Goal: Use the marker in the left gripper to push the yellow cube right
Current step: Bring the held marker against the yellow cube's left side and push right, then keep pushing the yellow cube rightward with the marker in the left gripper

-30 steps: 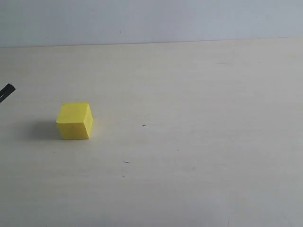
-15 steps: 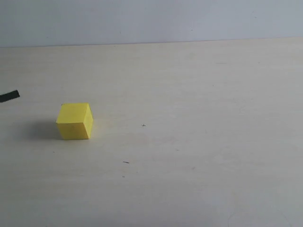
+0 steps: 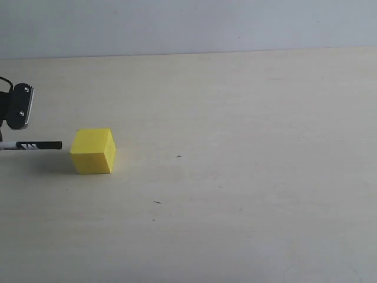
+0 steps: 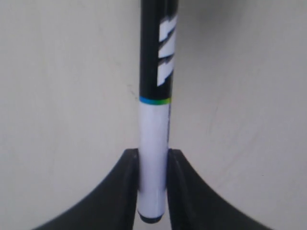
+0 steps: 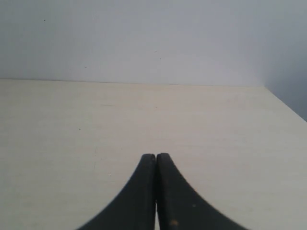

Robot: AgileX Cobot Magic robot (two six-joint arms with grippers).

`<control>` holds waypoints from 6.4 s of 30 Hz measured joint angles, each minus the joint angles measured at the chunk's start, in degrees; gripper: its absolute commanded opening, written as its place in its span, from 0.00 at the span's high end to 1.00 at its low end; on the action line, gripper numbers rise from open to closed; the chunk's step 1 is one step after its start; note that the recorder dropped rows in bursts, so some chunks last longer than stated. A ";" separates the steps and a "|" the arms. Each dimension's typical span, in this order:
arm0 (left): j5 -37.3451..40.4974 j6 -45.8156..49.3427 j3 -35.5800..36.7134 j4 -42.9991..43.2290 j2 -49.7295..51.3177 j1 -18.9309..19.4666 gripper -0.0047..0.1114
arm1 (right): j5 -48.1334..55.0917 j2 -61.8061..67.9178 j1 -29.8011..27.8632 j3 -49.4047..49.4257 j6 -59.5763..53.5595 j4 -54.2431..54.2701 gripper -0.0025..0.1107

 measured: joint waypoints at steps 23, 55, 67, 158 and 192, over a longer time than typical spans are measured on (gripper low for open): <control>-2.40 2.77 0.00 -7.33 1.49 -11.23 0.96 | 0.00 0.00 0.00 0.00 0.00 0.00 0.98; 4.11 -26.92 -0.13 9.29 1.26 -21.86 0.96 | 0.00 0.00 0.00 0.00 0.00 0.00 0.98; -0.97 -29.84 -0.47 2.81 2.60 -22.04 0.96 | 0.00 0.00 0.00 0.00 0.00 0.00 0.98; -8.06 -41.57 -15.42 6.43 11.94 -36.40 0.96 | 0.00 0.00 0.00 0.00 0.00 0.00 0.98; 10.53 -49.33 -28.19 9.73 22.27 -42.49 0.96 | 0.00 0.00 0.00 0.00 0.00 0.00 0.98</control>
